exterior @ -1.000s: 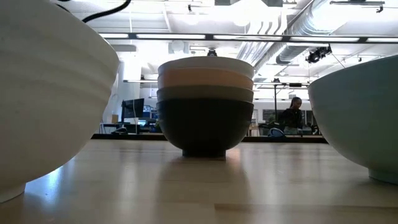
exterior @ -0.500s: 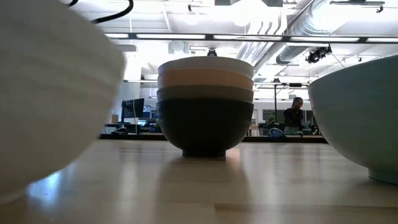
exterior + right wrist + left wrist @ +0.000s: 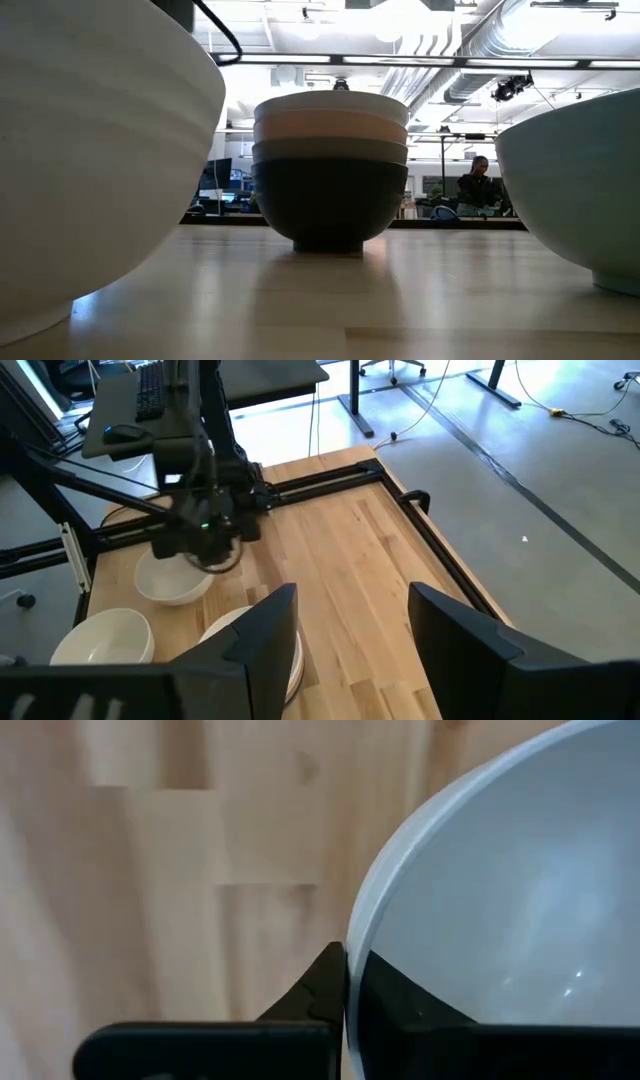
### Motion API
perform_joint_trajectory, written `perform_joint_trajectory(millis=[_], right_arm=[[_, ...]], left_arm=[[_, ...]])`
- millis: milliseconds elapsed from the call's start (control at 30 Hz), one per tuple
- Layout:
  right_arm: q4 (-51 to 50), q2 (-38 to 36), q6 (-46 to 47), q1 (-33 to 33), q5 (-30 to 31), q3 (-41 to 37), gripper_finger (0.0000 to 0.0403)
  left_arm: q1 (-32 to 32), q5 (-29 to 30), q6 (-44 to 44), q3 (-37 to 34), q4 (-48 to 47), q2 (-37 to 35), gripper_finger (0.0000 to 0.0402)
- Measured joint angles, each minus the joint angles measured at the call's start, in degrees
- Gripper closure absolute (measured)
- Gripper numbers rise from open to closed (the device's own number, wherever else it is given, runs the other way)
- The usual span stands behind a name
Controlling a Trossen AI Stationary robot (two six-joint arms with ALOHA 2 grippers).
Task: Nest bowls inside each other
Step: Stack the left white bowl on the white bowl
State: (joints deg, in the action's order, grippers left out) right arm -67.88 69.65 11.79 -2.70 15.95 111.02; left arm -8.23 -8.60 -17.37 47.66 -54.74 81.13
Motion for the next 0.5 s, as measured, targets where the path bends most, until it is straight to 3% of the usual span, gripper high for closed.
perform_joint_trajectory(millis=[300, 500], right_arm=[[-0.2, 0.0, 0.1, 0.0, 0.0, -0.2, 0.0217], [-0.4, 0.0, 0.2, 0.0, 0.0, -0.2, 0.0217]], left_arm=[[14.0, 0.3, 6.4, 4.3, -1.8, -2.1, 0.0401], [20.9, 0.3, 10.9, 12.6, -7.3, -2.5, 0.0401]])
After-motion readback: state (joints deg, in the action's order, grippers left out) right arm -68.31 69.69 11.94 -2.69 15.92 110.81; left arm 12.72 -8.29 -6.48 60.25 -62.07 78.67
